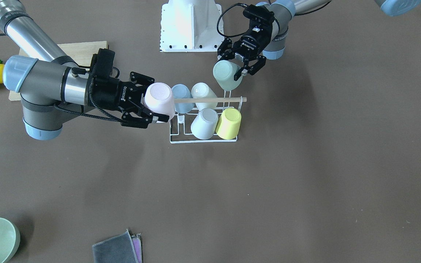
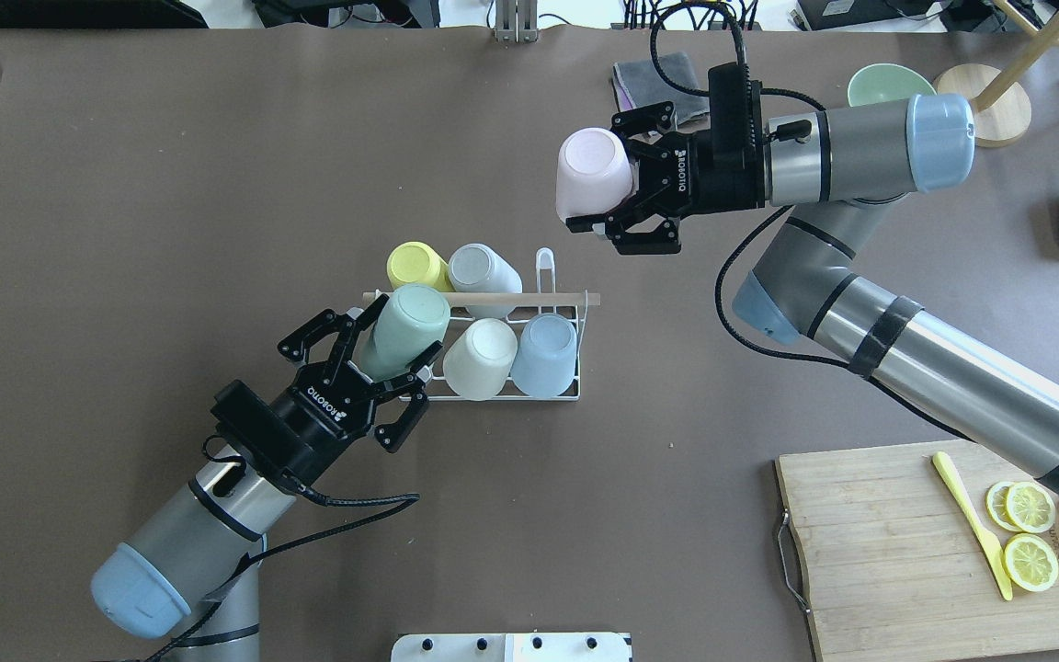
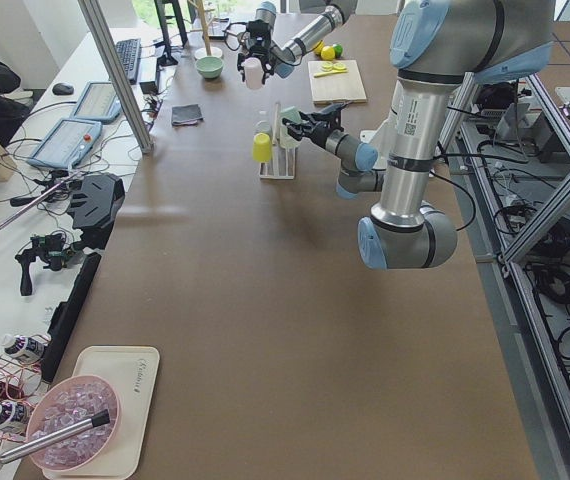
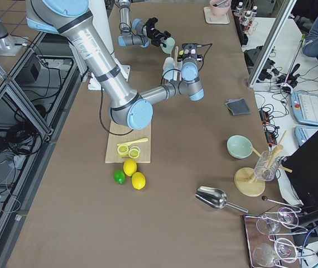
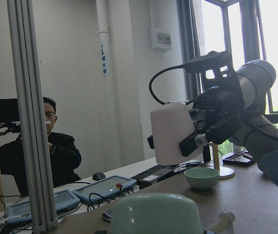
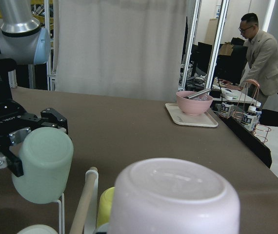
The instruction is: Place cup on cup holder
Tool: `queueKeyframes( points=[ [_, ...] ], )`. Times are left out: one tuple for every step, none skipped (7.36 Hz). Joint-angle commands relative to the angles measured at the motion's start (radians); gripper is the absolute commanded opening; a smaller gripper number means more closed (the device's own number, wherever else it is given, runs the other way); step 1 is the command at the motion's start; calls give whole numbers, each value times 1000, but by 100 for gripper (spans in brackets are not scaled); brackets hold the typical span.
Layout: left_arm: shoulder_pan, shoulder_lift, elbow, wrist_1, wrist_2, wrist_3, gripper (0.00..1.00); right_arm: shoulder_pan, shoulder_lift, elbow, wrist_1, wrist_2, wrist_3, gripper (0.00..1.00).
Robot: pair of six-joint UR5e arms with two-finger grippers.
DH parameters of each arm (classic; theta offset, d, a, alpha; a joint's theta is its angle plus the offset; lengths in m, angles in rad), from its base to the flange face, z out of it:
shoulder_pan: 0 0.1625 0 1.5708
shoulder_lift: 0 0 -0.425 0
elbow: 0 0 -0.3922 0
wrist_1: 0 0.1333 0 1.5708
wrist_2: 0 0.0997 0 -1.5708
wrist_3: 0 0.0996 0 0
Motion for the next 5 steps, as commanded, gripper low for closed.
queueKeyframes(
  points=[
    [4, -13, 27, 0, 0, -3, 0, -14, 21, -7, 28, -12, -50, 0],
    [2, -13, 27, 0, 0, -2, 0, -18, 22, -12, 30, -13, -60, 0],
    [2, -13, 27, 0, 0, -2, 0, -30, 25, -22, 30, -18, -100, 0],
    [0, -11, 29, -2, -2, -2, 0, -37, 32, -42, 30, -33, -109, 0],
    [-3, -10, 29, -5, -2, -2, 0, -50, 45, -65, 30, -48, -111, 0]
  ],
)
